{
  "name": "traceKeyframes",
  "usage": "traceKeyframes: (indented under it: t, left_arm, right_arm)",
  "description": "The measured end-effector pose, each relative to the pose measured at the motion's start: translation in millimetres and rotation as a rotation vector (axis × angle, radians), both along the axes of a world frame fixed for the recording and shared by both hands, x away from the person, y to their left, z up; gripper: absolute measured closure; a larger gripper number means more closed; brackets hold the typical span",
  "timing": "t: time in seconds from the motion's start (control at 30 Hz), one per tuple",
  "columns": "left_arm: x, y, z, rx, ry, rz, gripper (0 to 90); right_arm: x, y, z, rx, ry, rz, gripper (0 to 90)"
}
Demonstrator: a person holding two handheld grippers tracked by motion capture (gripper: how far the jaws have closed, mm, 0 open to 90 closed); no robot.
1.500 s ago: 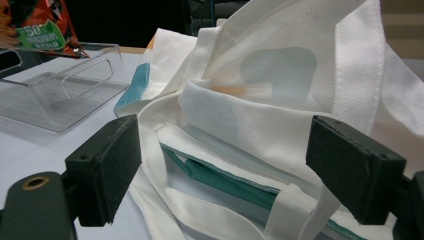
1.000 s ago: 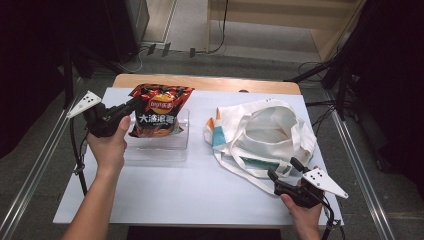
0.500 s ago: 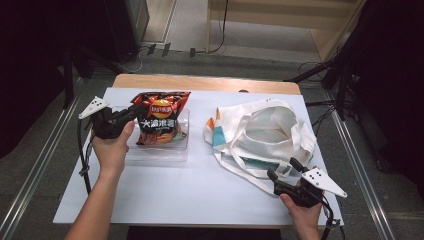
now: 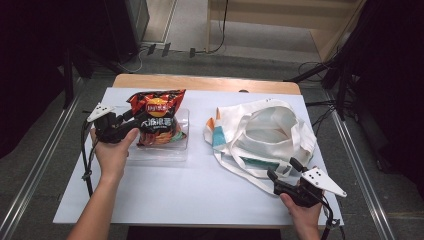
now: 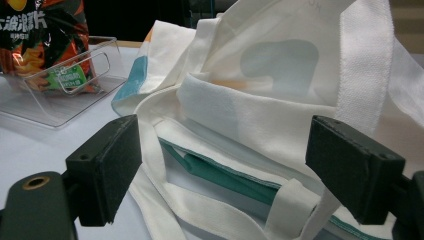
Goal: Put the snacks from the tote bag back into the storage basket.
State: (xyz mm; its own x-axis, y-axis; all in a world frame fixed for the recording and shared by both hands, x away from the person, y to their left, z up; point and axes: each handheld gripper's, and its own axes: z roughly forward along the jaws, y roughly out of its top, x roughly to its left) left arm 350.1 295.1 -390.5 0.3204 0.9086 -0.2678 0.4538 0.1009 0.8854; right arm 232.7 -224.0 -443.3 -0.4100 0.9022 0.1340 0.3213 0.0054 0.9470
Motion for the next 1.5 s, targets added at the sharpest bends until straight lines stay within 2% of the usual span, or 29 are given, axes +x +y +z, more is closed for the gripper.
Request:
traceKeyframes:
  t: [0.13, 0.33, 0.4, 0.57, 0.63, 0.87, 0.93, 1.07, 1.33, 1.5]
  left_arm:
    - [-1.0, 1.3, -4.8, 0.007, 0.018, 0.029, 49.3]
    - [-6.5, -1.6, -10.7, 0.015, 0.019, 0.015, 54.2]
    - [-8.9, -1.8, -11.3, 0.005, 0.016, 0.022, 54.1]
    - [-15.9, 0.5, -8.4, -0.005, -0.016, 0.027, 46.3]
    - [-19.6, 0.8, -6.5, 0.017, -0.032, 0.028, 42.3]
    - [-31.9, -1.9, -3.4, 0.047, -0.059, 0.043, 16.1]
    - [-35.8, -2.5, -3.7, 0.051, -0.072, 0.041, 12.5]
    - [-41.2, -5.1, -5.3, 0.074, -0.069, 0.03, 3.3]
    - [-56.9, -6.9, -7.9, 0.082, -0.096, -0.003, 1.0]
    - [-67.6, -7.2, -10.3, 0.092, -0.1, 0.0, 1.0]
  right_arm:
    - [0.2, 0.5, -0.3, 0.0, 0.006, 0.0, 15.4]
    - [0.6, -0.2, -0.5, -0.004, 0.004, -0.002, 15.5]
    - [0.5, 0.1, -0.6, -0.003, 0.006, -0.002, 15.5]
    - [0.4, -0.5, -0.4, -0.005, 0.0, -0.001, 15.4]
    - [0.5, -0.6, -0.5, -0.004, 0.0, 0.0, 15.4]
    - [0.6, -0.3, -0.7, -0.005, 0.001, 0.0, 15.4]
    - [0.5, 0.0, -0.8, -0.003, 0.004, 0.0, 15.4]
    - [0.5, -0.3, -0.7, -0.005, 0.001, 0.0, 15.4]
    - [0.6, -1.0, -0.3, -0.004, 0.0, 0.002, 15.4]
    - [0.6, -2.9, 0.0, 0.002, 0.003, -0.003, 15.4]
